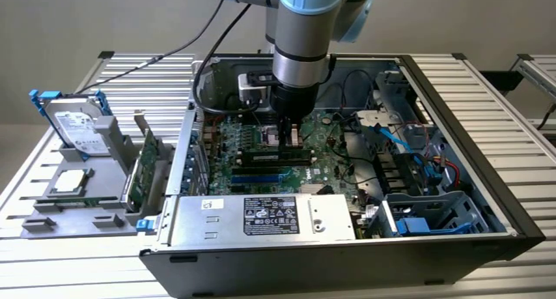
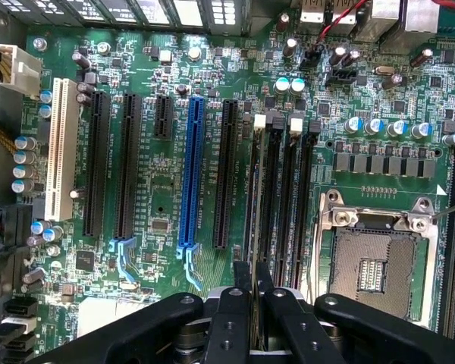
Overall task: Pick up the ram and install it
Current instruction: 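Insert the ram into the slot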
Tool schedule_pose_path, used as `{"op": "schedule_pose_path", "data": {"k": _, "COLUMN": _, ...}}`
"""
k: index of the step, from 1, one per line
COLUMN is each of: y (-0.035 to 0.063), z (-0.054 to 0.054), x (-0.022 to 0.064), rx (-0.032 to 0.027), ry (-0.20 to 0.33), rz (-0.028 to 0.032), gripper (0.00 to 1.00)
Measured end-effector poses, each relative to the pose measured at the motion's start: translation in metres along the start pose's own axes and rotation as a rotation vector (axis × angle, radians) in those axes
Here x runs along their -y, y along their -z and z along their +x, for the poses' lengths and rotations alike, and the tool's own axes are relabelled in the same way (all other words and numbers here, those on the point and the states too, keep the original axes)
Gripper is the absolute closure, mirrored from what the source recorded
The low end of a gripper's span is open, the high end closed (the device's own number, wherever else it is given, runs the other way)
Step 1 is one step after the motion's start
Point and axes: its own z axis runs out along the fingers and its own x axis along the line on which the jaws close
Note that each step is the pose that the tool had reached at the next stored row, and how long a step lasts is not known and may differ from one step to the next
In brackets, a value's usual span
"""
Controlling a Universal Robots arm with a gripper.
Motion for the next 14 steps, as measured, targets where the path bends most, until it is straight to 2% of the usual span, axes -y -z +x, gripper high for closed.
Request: {"op": "schedule_pose_path", "data": {"k": 14, "y": -0.0003, "z": 0.0010, "x": -0.0004, "rx": 0.0000, "ry": -0.002, "rz": -0.0001, "gripper": 0.86}}
